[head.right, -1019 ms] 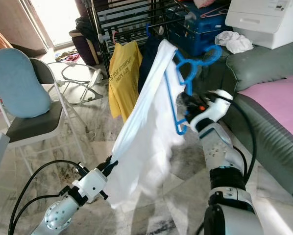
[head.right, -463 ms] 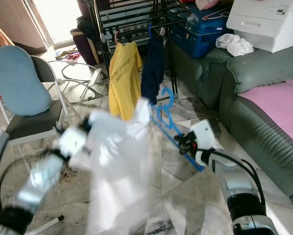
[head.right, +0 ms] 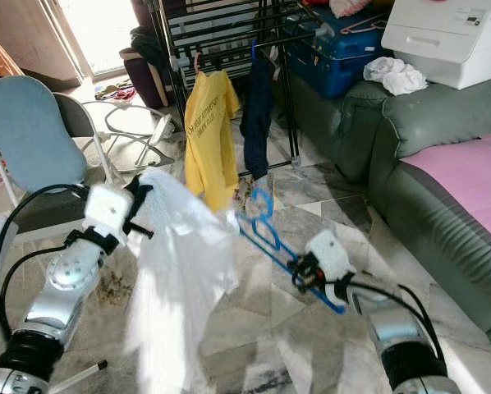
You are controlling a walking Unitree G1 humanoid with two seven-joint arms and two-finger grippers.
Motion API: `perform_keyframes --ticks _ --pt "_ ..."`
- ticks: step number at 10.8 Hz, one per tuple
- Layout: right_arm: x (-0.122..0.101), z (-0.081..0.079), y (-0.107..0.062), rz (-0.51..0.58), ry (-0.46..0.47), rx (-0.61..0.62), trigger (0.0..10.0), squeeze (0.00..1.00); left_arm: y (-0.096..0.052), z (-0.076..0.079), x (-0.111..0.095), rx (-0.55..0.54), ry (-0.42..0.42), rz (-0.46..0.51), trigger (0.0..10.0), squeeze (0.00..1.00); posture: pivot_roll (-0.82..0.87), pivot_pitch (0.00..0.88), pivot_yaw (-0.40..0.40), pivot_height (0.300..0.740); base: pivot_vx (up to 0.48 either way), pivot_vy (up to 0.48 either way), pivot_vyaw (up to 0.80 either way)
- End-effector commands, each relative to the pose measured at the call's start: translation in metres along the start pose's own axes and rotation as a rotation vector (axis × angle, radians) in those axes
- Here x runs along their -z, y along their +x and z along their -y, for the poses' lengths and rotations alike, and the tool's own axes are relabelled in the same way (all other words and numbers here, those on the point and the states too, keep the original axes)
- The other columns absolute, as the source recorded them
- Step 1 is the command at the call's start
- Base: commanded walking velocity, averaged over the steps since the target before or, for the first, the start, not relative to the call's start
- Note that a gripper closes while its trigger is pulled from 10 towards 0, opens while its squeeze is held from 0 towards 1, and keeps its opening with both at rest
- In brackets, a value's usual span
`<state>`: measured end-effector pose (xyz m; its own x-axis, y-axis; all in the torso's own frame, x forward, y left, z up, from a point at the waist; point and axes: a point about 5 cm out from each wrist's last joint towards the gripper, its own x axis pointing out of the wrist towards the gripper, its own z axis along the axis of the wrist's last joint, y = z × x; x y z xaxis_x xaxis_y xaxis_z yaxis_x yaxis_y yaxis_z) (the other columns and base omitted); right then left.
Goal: Hang hanger
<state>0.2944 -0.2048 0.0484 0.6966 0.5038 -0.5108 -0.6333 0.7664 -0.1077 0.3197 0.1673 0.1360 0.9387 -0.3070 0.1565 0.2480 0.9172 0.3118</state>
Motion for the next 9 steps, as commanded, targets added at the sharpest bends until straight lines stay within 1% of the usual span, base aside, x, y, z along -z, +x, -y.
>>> perform_keyframes --ticks 1,2,3,4,5,6,7,8,9 --pt "0.002 -0.003 0.002 -0.007 -0.011 0.000 10.0 0.00 0.000 -0.009 -0.011 -0.015 -0.019 0.047 10.0 0.00 -0.08 0.000 0.131 0.740 0.000 0.000 0.00" --pt "0.006 -0.009 0.004 -0.026 -0.032 -0.029 10.0 0.00 -0.001 -0.005 -0.012 0.005 -0.013 0.048 10.0 0.00 -0.08 0.000 0.132 0.740 0.000 0.000 0.00" --pt "0.013 -0.006 0.003 -0.067 -0.070 0.004 10.0 0.00 -0.001 -0.009 -0.007 -0.019 0.058 -0.010 10.0 0.00 -0.08 0.000 0.132 0.740 0.000 0.000 0.00" --pt "0.011 -0.001 0.004 -0.049 -0.045 0.047 10.0 0.00 -0.001 -0.013 -0.006 -0.051 0.039 -0.027 10.0 0.00 -0.08 0.000 0.135 0.740 0.000 0.000 0.00" --pt "0.009 0.001 0.004 -0.019 -0.002 0.061 10.0 0.00 -0.002 -0.004 -0.017 0.019 -0.032 0.047 10.0 0.00 -0.08 0.000 0.138 0.740 0.000 0.000 0.00" --pt "0.008 0.002 0.006 -0.023 -0.008 0.075 10.0 0.00 -0.004 0.010 -0.023 0.109 -0.057 0.087 10.0 0.00 -0.08 0.000 0.142 0.740 0.000 0.000 0.00" --pt "0.011 -0.001 0.007 -0.035 -0.011 0.058 10.0 0.00 -0.003 0.020 -0.025 0.149 -0.048 0.084 10.0 0.00 -0.08 0.000 0.143 0.740 0.000 0.000 0.00" --pt "0.016 -0.001 0.007 -0.058 -0.019 0.077 10.0 0.00 0.001 0.015 -0.021 0.086 0.059 0.033 10.0 0.00 -0.08 0.000 0.144 0.740 0.000 0.000 0.00" --pt "0.021 0.000 0.006 -0.080 0.002 0.105 10.0 0.00 0.002 0.003 -0.020 0.000 0.025 0.019 10.0 0.00 -0.08 0.000 0.145 0.740 0.000 0.000 0.00"
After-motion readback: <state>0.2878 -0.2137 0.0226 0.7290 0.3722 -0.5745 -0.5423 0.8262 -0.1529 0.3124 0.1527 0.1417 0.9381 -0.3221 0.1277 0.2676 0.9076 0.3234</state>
